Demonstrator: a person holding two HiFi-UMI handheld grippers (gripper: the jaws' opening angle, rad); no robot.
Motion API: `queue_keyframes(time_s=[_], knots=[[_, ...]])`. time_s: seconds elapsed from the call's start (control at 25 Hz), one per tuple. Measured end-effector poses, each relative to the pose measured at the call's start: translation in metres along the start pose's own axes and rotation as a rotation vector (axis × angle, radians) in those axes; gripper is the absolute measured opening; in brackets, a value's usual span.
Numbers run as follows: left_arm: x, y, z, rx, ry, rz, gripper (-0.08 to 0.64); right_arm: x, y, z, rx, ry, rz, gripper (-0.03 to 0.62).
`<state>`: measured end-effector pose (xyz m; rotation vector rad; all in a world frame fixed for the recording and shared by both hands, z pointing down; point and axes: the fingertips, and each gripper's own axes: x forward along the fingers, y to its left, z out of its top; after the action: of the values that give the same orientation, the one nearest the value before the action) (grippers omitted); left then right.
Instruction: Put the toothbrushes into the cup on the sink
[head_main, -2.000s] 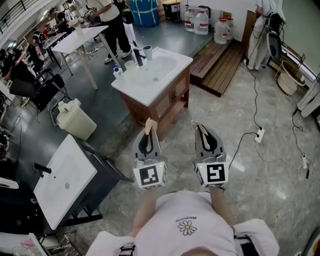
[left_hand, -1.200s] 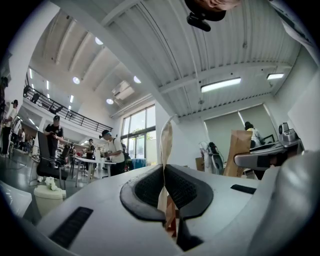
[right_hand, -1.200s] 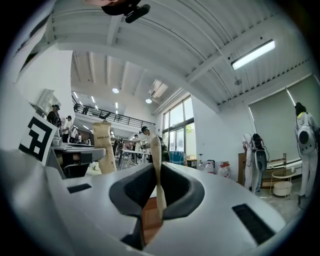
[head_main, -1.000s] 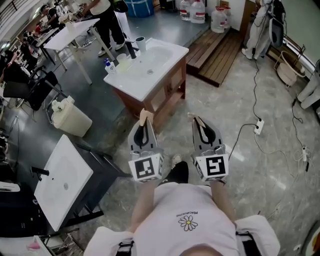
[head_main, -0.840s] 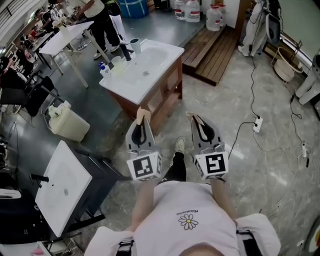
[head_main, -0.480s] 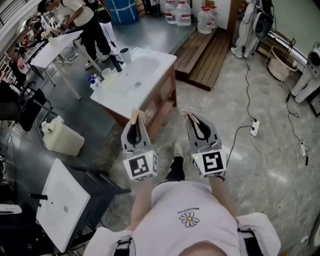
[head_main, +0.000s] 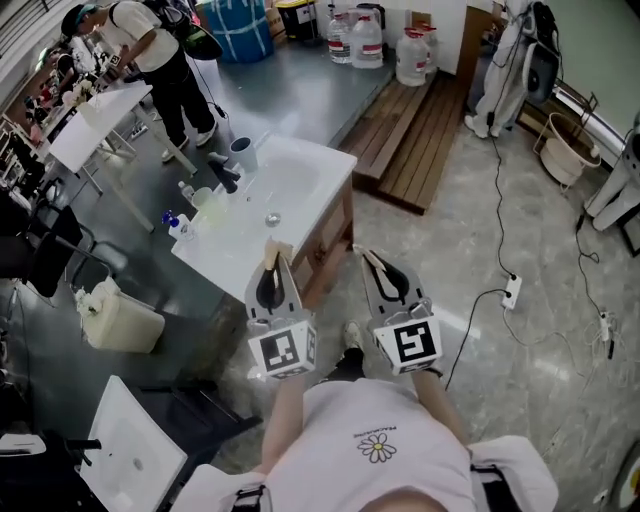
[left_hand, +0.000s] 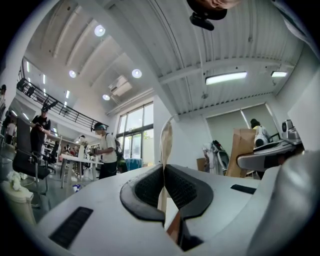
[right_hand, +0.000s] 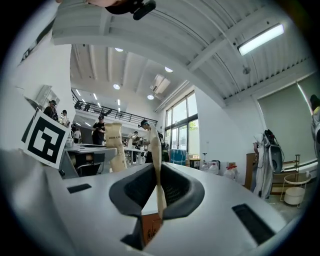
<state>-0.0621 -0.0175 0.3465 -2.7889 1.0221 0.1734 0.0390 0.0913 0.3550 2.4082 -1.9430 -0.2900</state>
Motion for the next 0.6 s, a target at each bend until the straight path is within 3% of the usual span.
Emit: queue_keyframes(time_s=[0.32,0.48,0.6], knots=[[0.128,0.035,0.003,0.038,-0.083,0.022,0.020,0.137,-0.048,-0.017,0.051,0.010,0.070,0.029],[0.162,0.050,-0.008,0.047,-0.069,0.060,0.021,0.181,-0.058,-0.039,0.117,0.060,0.097,0.029],[0.178,0.063,-0.016,0.051,-0.049,0.111,0.020,0.207,-0.059,-0.045,0.102,0.034,0.146,0.029]])
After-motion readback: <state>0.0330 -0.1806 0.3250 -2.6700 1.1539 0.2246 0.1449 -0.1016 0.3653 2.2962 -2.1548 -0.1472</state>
